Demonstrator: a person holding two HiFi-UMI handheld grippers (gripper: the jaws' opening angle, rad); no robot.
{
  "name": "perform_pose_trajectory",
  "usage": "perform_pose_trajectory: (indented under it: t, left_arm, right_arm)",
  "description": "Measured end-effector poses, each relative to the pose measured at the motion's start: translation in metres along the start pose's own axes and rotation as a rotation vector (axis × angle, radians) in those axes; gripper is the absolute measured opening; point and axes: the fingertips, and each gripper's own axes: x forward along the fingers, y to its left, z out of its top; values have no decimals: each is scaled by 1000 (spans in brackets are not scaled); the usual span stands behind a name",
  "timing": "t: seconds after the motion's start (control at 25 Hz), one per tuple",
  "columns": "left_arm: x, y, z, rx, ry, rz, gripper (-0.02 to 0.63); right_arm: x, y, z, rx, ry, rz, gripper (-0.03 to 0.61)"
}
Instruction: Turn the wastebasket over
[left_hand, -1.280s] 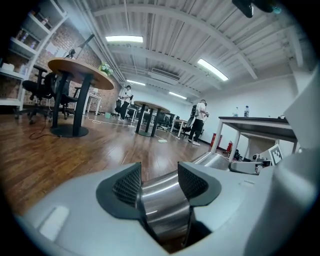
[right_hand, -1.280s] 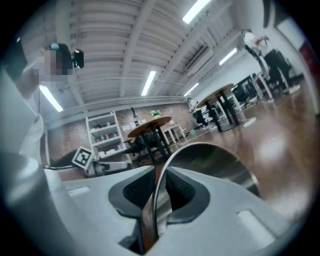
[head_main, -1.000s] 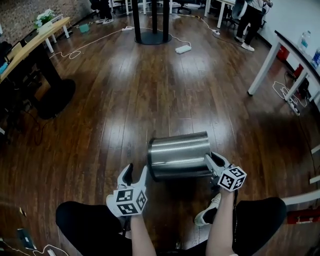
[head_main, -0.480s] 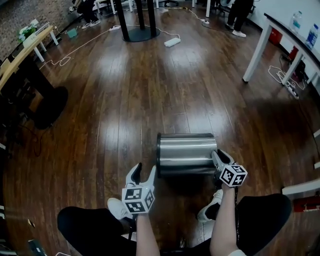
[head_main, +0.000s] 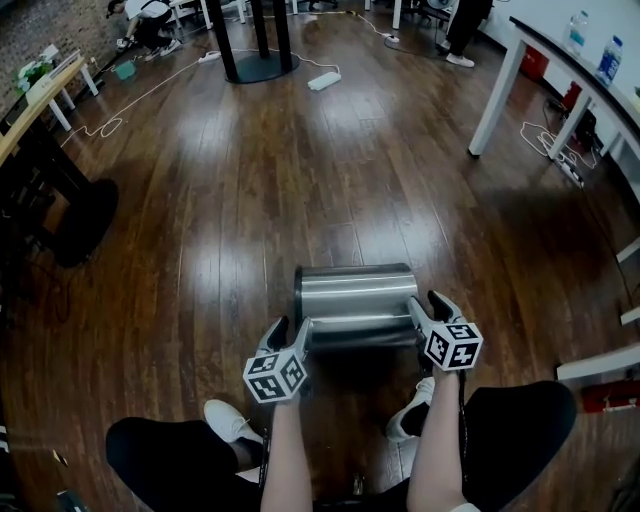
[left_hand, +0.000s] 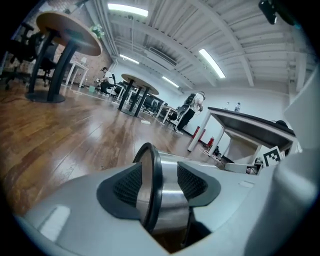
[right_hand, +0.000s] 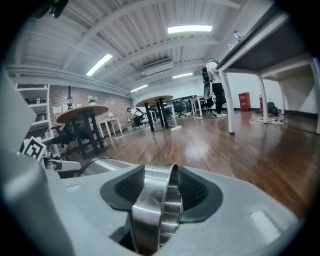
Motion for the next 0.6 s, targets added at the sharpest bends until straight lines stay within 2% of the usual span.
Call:
perform_pose_trajectory:
  t: [0.16, 0.24, 0.28, 0.36, 0.44, 0.52, 0.6]
  left_arm:
    - [5, 10, -11, -82, -20, 34, 197]
    - [6, 8, -13, -121, -49, 2, 177]
    - [7, 6, -12, -131, -65, -13, 138]
    - [8, 5, -11, -131, -76, -24, 108]
    - [7, 5, -12, -136, -57, -46, 97]
    - [7, 6, -12, -143, -20, -72, 85]
    - [5, 9, -11, -135, 3, -61, 80]
  right_arm:
    - [7, 7, -11, -7, 47, 10, 189]
    - [9, 6, -19, -2, 76, 7, 189]
    - [10, 5, -22, 11, 85, 8, 189]
    - [10, 2, -25, 69, 83, 21, 167]
    - [10, 0, -26, 115, 86, 27, 125]
    - [11, 0, -25, 84, 109, 10, 118]
    - [15, 4, -24, 63, 108, -1, 120]
